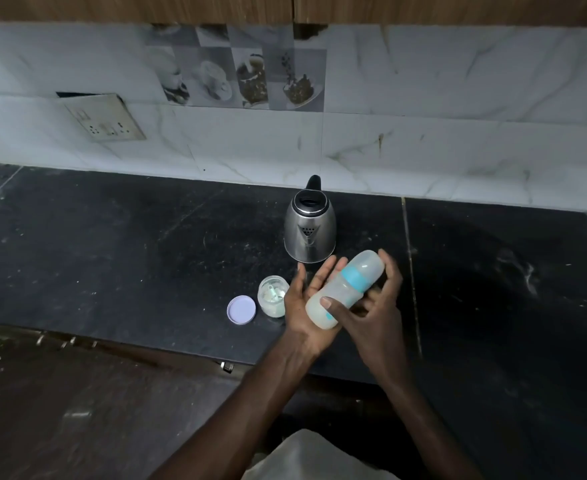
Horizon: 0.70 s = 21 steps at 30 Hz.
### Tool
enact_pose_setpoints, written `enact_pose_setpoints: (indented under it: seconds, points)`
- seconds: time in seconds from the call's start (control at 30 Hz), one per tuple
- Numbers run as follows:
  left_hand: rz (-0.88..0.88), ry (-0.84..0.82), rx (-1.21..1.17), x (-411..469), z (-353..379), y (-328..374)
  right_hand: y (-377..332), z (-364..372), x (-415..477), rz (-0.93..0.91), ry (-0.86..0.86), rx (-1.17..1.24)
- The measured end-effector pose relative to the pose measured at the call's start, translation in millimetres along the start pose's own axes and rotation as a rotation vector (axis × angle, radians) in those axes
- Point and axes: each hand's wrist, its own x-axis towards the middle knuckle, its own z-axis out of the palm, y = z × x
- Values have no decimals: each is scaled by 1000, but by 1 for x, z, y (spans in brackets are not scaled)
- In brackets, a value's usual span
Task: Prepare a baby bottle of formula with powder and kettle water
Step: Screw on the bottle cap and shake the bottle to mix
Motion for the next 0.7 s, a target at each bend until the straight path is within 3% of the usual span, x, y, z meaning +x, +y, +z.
enact_pose_setpoints:
  seconds: [0.23, 0.37, 0.47, 0.6, 0.63, 0.7]
  points:
    - [-46, -93, -37, -8, -7, 6, 4, -17, 6, -1, -142, 61]
    - [-54, -92, 4, -12, -5, 4, -15, -29, 16, -95, -222, -152]
    - [-22, -31, 40, -12, -6, 1, -41, -48, 36, -257, -94, -228]
    - [25, 31, 75, -12, -10, 8, -45, -33, 42, -198, 459, 263]
    - [29, 38, 64, -11, -10, 9, -41, -24, 40, -136, 461, 266]
    - [33, 49, 35, -11, -6, 9, -23, -11, 32, -42, 183, 82]
